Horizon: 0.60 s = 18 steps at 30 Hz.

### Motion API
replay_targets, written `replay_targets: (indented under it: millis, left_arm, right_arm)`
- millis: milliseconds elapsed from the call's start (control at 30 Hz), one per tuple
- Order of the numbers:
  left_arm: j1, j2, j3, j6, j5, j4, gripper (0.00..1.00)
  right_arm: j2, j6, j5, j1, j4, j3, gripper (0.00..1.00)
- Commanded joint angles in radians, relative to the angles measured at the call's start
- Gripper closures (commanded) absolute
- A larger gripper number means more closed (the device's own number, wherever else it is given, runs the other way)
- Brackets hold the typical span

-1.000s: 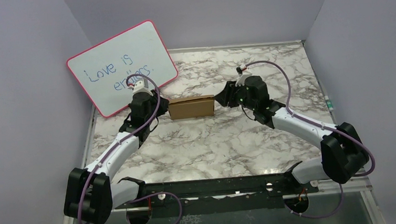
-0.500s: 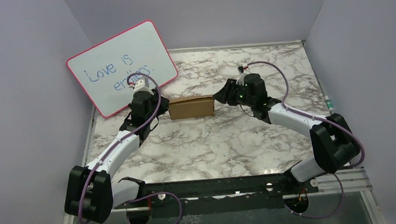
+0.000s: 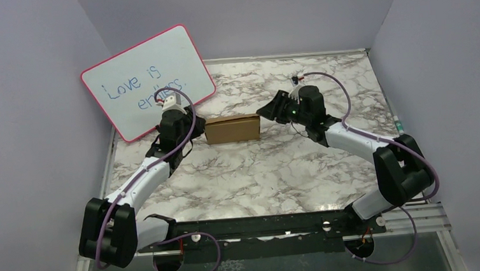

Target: Fold the paper box

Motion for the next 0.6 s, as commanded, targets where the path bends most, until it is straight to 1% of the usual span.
replay_targets:
  millis: [0, 100, 333, 567]
  left_arm:
    - [-0.004, 0.038, -0.018, 0.026, 0.029, -0.103, 0.76]
    - [-0.004, 0.039, -0.020, 0.025, 0.030, -0.100, 0.75]
    - [-0.004, 0.053, -0.044, 0.004, 0.041, -0.068, 0.75]
    - [0.005, 0.087, -0.098, -0.049, 0.135, 0.010, 0.71]
  right_arm:
    - [0.044, 0.020, -0.016, -0.007, 0.023, 0.045, 0.52]
    - [0.078, 0.018, -0.022, -0.007, 0.024, 0.035, 0.54]
    - [0.121, -0.002, -0.055, -0.007, 0.070, -0.050, 0.65]
    - [0.153, -0.067, -0.063, -0.010, 0.113, -0.139, 0.70]
